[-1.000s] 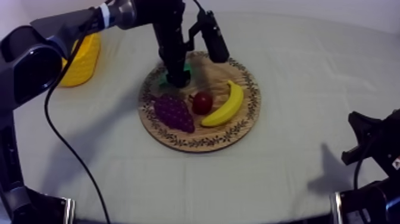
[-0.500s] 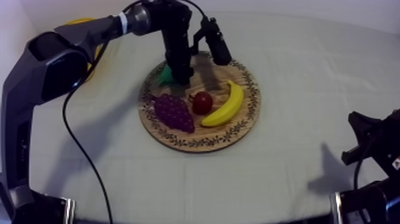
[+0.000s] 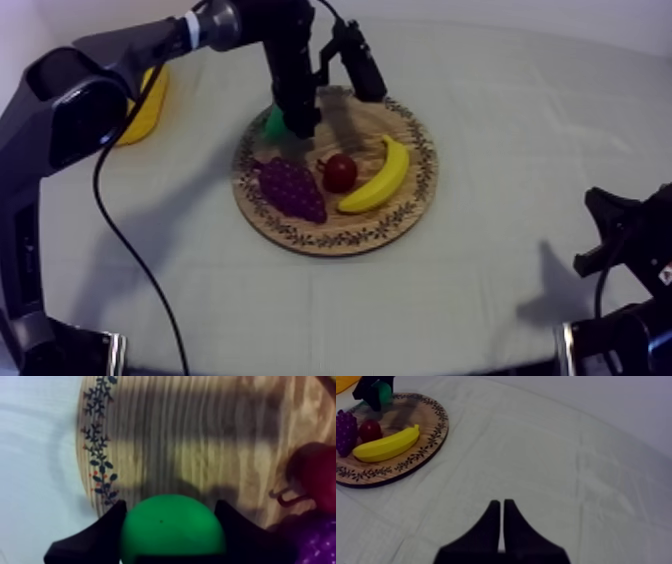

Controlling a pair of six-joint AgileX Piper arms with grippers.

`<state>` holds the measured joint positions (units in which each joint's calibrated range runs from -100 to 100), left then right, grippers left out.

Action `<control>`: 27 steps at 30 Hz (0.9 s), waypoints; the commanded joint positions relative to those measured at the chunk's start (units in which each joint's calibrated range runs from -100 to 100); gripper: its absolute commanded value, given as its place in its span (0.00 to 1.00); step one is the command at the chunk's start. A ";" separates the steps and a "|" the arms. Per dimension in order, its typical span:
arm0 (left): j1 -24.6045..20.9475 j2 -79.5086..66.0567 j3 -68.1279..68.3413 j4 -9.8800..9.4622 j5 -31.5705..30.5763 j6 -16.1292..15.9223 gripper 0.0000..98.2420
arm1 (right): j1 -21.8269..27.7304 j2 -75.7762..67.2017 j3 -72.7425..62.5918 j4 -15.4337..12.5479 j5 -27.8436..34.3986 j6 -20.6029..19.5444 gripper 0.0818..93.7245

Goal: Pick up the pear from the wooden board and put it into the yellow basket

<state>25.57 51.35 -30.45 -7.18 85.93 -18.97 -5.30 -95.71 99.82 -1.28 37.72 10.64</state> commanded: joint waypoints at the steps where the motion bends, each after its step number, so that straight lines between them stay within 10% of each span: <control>1: 0.13 -3.01 1.44 -0.09 0.26 0.17 0.49 | 0.02 -0.04 -0.05 -0.01 0.02 0.08 0.00; 27: 4.84 -33.71 8.97 -1.17 10.08 2.32 0.51 | 0.02 -0.04 -0.05 -0.01 0.02 0.08 0.00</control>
<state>30.45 17.89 -21.62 -8.29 96.01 -16.61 -5.30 -95.71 99.82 -1.28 37.72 10.73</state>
